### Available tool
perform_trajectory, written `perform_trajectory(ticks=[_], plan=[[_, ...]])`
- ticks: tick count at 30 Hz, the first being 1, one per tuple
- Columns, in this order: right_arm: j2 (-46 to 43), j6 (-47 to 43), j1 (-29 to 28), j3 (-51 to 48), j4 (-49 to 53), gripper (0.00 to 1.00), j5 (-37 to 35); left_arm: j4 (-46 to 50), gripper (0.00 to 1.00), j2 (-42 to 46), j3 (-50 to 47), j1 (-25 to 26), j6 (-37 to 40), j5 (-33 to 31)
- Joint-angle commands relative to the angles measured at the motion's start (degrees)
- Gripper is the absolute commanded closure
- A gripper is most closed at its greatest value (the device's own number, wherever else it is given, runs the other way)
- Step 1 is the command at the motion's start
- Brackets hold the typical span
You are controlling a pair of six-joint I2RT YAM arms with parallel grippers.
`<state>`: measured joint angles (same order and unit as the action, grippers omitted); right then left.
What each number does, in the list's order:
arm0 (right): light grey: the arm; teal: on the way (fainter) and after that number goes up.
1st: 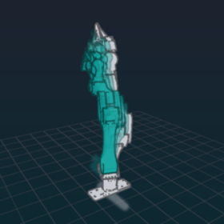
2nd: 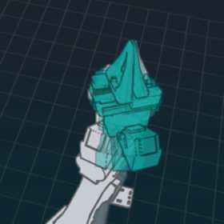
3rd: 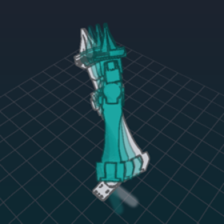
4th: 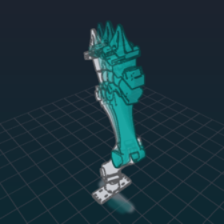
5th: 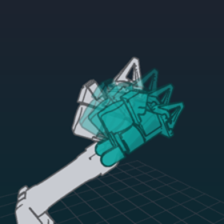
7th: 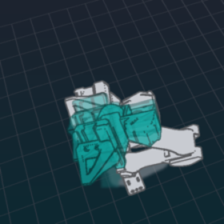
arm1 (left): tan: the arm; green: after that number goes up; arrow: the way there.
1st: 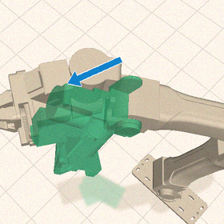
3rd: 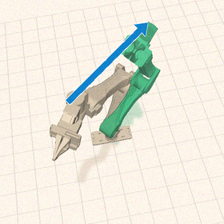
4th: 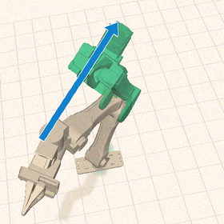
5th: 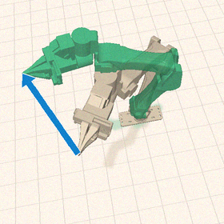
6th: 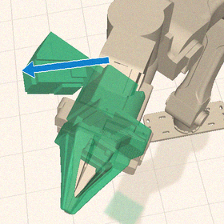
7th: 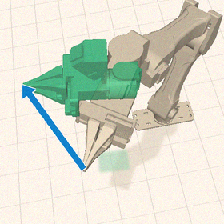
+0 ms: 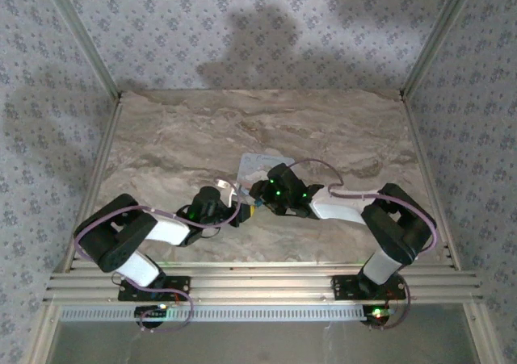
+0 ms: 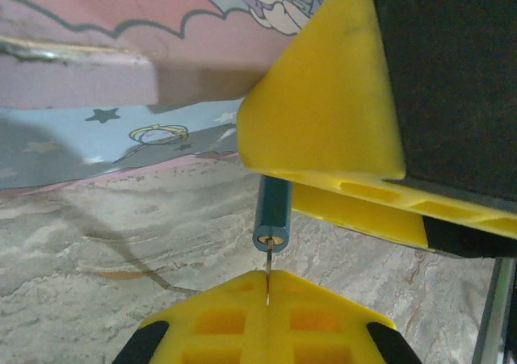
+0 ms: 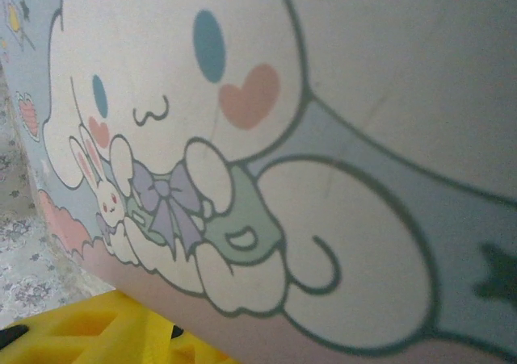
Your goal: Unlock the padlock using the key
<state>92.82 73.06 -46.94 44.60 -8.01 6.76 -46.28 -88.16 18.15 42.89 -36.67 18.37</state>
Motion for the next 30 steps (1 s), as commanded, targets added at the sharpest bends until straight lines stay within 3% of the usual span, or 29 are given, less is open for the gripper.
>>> perform_trajectory(ticks=[1, 7, 15, 22, 27, 30], plan=[[1.67, 2.36, -0.64, 0.05, 0.63, 0.41, -0.52, -1.84, 1.00, 0.85, 1.51, 0.54, -2.71, 0.13], [2.00, 2.96, -1.09, -0.72, 0.15, 0.47, -1.19, -1.49, 1.00, 1.13, 2.44, 0.58, -5.28, 1.46], [1.16, 3.88, -1.09, -2.14, -0.71, 0.77, -2.28, 0.03, 1.00, 1.68, 3.35, 0.61, -5.17, 2.36], [-0.48, 3.76, -1.12, -3.27, -0.69, 0.96, -3.39, 2.38, 1.00, 3.28, 3.60, 0.60, -4.26, 2.50], [-1.55, 3.87, -1.05, -3.95, -0.78, 1.00, -4.04, 7.53, 0.90, 6.34, 4.51, 0.53, -1.84, 2.05], [-1.97, 4.02, -0.85, -4.09, -0.54, 1.00, -4.21, 12.62, 0.66, 9.13, 5.08, 0.48, -0.77, -0.18]])
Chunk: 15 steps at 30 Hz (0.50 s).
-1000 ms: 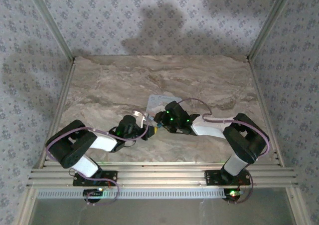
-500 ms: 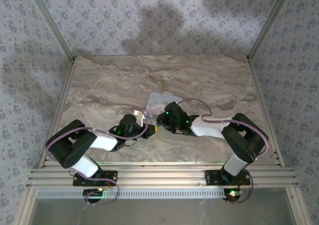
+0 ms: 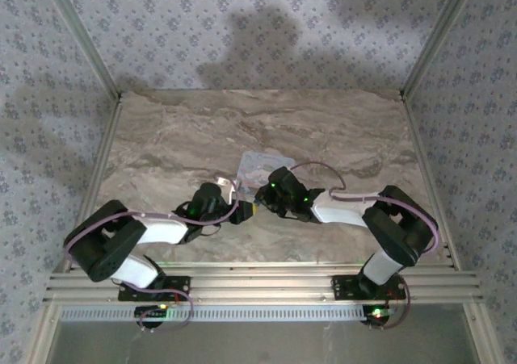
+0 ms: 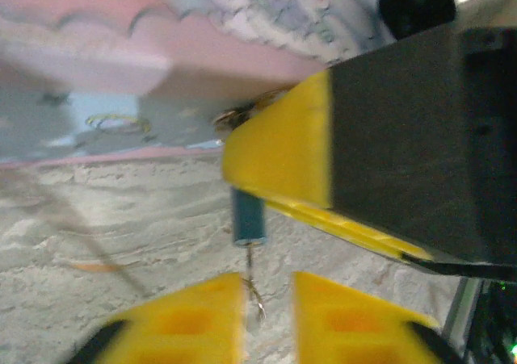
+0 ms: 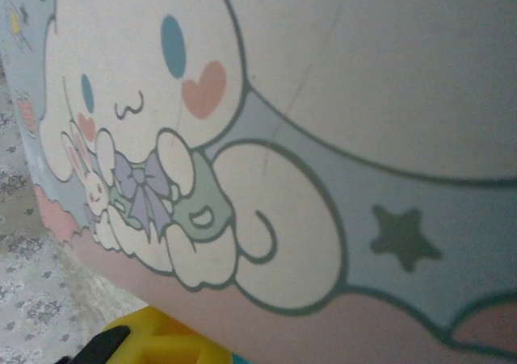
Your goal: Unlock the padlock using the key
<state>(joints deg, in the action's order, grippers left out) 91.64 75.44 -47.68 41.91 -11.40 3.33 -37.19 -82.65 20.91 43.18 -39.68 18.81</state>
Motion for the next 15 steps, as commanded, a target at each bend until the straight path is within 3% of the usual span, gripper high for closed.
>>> perform_trajectory(ticks=[1, 5, 9, 11, 15], plan=[[-0.93, 1.72, -0.05, -1.44, 2.87, 1.00, -0.92, 5.80, 0.61, 4.82, 2.54, 0.22, 2.74, -1.68], [-1.21, 2.42, 0.35, -1.61, 2.87, 1.00, -0.65, 18.04, 0.33, 11.48, 3.92, 0.03, 3.51, -8.34], [-1.13, 3.55, 0.67, -1.83, 2.16, 1.00, -0.21, 31.25, 0.26, 15.77, 7.74, -0.07, 3.84, -9.55], [-1.02, 4.33, 0.75, -1.92, 1.42, 1.00, 0.04, 30.86, 0.26, 18.01, 6.51, 0.06, 2.38, -8.22], [-0.67, 6.36, 1.01, -1.86, 0.10, 1.00, 0.79, 19.28, 0.25, 22.41, -0.81, 0.43, -0.26, -5.46]])
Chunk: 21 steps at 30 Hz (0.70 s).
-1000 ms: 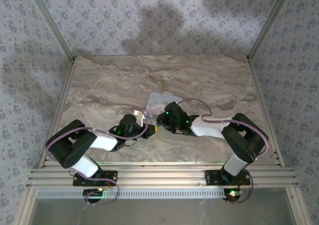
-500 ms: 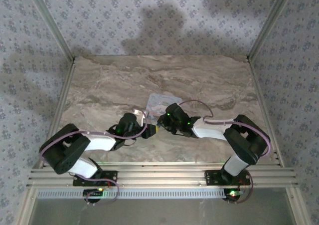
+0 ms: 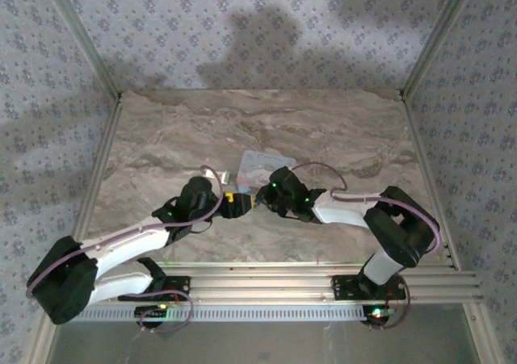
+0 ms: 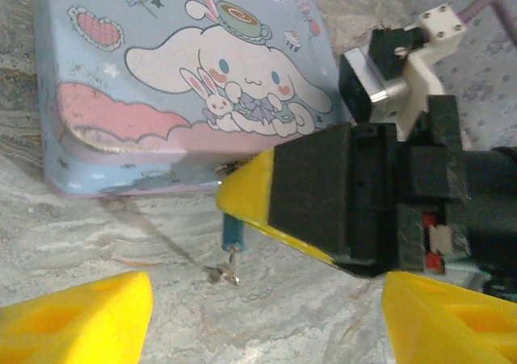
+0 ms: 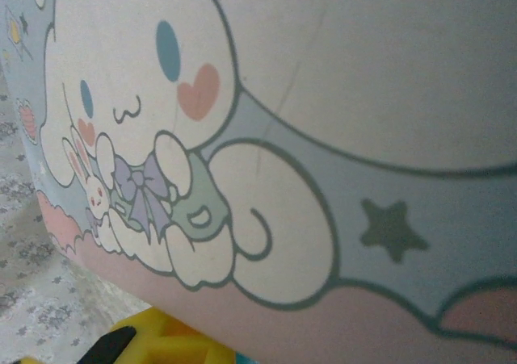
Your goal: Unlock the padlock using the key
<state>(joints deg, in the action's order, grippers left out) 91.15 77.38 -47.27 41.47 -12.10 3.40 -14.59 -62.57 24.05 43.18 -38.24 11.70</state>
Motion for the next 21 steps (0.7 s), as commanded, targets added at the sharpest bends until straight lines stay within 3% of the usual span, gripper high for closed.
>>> perform_trajectory(ticks=[1, 4, 7, 11, 21], plan=[[-0.11, 4.78, 0.66, -1.41, 0.44, 1.00, 0.99, -3.85, 0.25, 3.06, -4.88, 0.63, -1.75, 0.95], [-0.10, 5.66, 0.63, -1.25, 0.09, 1.00, 1.54, 1.22, 0.25, 3.08, -3.77, 0.63, -0.78, 0.36], [0.03, 6.90, 0.71, -1.26, -0.14, 1.00, 2.13, 8.52, 0.27, -0.91, 0.98, 0.34, 0.15, 3.89], [0.42, 8.23, 0.92, -1.13, -1.00, 1.00, 3.09, -3.90, 0.46, -8.80, 0.05, -0.73, -4.86, 10.85], [0.03, 8.60, 1.13, -1.49, -0.65, 1.00, 3.46, -22.18, 0.58, -15.03, -3.33, -3.91, -9.67, 11.86]])
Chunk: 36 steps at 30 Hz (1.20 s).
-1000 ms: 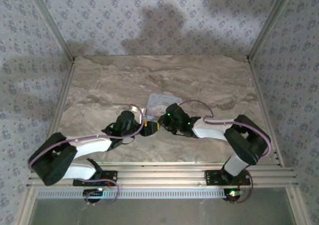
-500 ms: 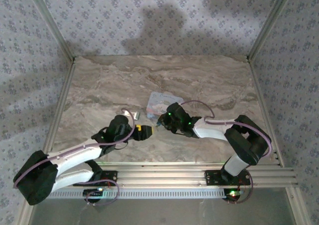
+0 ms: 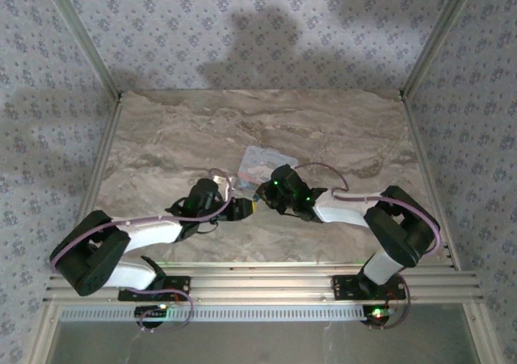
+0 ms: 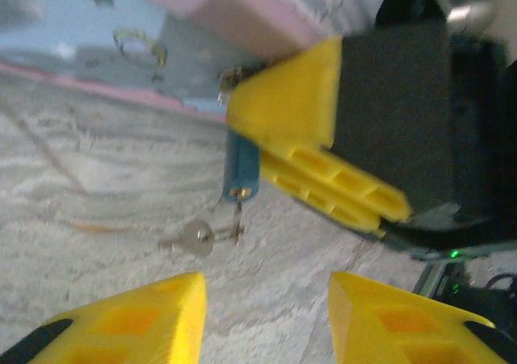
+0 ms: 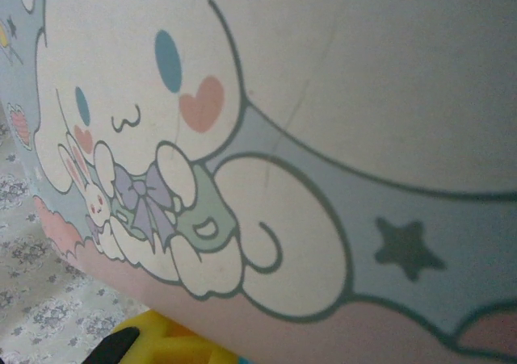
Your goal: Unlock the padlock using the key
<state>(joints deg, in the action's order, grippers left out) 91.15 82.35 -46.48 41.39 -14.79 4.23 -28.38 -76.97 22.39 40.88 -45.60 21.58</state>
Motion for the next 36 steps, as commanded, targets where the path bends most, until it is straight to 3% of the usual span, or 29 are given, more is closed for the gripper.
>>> perform_trajectory(ticks=[1, 6, 14, 19, 28, 31, 32, 34, 36], plan=[[-0.01, 3.61, 0.34, -1.53, 2.02, 1.00, 2.66, -9.42, 0.60, -1.13, -1.83, -2.36, -2.88, 2.72], [0.15, 3.62, 0.47, -1.59, 1.64, 1.00, 2.85, -11.73, 0.68, -4.68, -0.99, -3.55, -3.34, 5.24], [-0.09, 3.49, 0.60, -1.75, 1.55, 1.00, 3.07, -18.41, 0.73, -10.94, -0.69, -3.36, -5.52, 6.98], [-0.40, 3.26, 0.64, -1.84, 1.93, 1.00, 3.06, -17.56, 0.78, -11.27, -0.10, -3.27, -4.83, 6.80], [-0.50, 3.22, 0.51, -1.92, 1.86, 1.00, 2.89, -15.59, 0.99, -11.36, 0.43, -3.01, -3.25, 6.45], [-0.70, 3.10, 0.51, -2.18, 1.94, 1.00, 2.81, -15.14, 1.00, -11.20, 0.38, -2.96, -2.19, 6.47], [-0.93, 3.13, 0.54, -2.39, 2.22, 0.91, 2.69, -14.89, 1.00, -11.03, 0.29, -2.89, -1.84, 6.25], [-1.90, 2.81, 0.44, -2.89, 3.18, 0.63, 2.05, -14.13, 1.00, -10.75, -0.02, -2.66, -1.19, 5.47], [-3.54, 2.20, 0.34, -3.49, 4.70, 0.47, 0.94, -13.98, 1.00, -10.85, -0.36, -2.62, -0.60, 5.14]])
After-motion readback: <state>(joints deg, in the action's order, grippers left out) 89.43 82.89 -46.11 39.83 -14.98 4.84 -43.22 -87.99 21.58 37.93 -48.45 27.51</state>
